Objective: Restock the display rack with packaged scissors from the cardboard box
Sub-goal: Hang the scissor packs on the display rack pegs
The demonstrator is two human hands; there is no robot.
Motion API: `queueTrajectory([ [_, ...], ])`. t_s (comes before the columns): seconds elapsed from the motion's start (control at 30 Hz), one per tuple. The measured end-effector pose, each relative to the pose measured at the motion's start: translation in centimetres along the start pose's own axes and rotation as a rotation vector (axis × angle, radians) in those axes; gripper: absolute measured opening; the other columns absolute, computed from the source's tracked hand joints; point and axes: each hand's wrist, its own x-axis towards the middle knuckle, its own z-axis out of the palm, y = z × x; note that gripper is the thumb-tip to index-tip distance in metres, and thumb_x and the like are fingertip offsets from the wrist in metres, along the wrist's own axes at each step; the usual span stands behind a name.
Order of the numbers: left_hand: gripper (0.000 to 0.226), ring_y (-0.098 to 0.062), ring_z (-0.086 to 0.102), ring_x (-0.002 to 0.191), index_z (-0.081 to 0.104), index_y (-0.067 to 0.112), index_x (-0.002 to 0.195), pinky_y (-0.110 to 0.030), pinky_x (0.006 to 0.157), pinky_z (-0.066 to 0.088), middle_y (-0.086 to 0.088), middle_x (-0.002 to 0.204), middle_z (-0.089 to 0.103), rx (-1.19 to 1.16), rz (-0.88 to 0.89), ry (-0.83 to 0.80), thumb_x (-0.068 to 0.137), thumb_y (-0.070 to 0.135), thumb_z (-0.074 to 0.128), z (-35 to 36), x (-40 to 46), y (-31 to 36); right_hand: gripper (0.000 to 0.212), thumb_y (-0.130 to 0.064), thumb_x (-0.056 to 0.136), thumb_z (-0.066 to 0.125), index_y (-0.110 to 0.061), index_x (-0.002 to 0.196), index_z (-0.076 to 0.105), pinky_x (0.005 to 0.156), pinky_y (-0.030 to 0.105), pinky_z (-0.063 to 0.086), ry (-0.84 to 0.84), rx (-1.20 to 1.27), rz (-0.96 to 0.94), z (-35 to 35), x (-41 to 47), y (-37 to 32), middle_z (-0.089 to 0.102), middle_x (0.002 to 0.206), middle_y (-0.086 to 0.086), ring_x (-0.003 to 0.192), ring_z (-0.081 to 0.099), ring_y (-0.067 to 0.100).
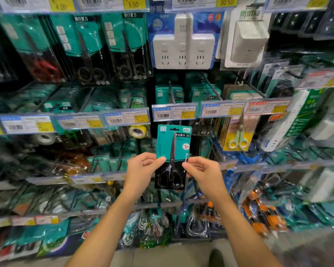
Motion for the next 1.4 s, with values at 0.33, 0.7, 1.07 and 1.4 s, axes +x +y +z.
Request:
queueTrajectory([
  [0.33,0.010,-0.003,0.073,0.075,0.073,0.026,0.080,-0.008,0.064,0.051,0.008,0.080,0.077,-0.034,0.064,0.001,0.078,0.031,0.082,0.6,1.3,2.7,0.013,-0.018,0.090,0.069,-0.021,0.101,0.075,0.069,0.023,0.056,-0.055,-0.002,-0.103,-0.7,2.1,-2.3,0.076,0.094,-0.007,0.084,0.070,0.012],
  [0.7,0.014,-0.007,0.074,0.077,0.074,0.024,0.078,-0.016,0.068,0.054,0.005,0.080,0.078,-0.031,0.097,0.039,0.074,0.033,0.084,0.2,2.7,3.3,0.011,-0.023,0.088,0.071,-0.017,0.096,0.076,0.065,0.017,0.053,-0.019,0.018,-0.158,0.0,3.8,-2.1,0.075,0.084,0.004,0.073,0.066,0.007],
  [1.07,0.020,0.006,0.067,0.065,0.069,0.021,0.082,-0.007,0.063,0.049,0.014,0.066,0.073,-0.059,0.066,0.108,0.074,0.030,0.085,1.4,5.6,2.1,0.007,-0.016,0.086,0.073,-0.021,0.083,0.072,0.061,0.019,0.051,0.033,-0.015,-0.182,0.4,6.7,-1.3,0.066,0.069,-0.002,0.059,0.055,0.004],
  [1.4,0.019,-0.006,0.070,0.079,0.069,0.026,0.075,-0.024,0.077,0.053,0.008,0.076,0.072,-0.121,0.085,0.229,0.072,0.028,0.087,2.9,8.9,1.5,0.006,-0.017,0.085,0.074,-0.020,0.089,0.072,0.066,0.009,0.049,0.080,0.024,-0.166,1.2,10.9,-0.1,0.071,0.077,-0.011,0.069,0.064,-0.004],
])
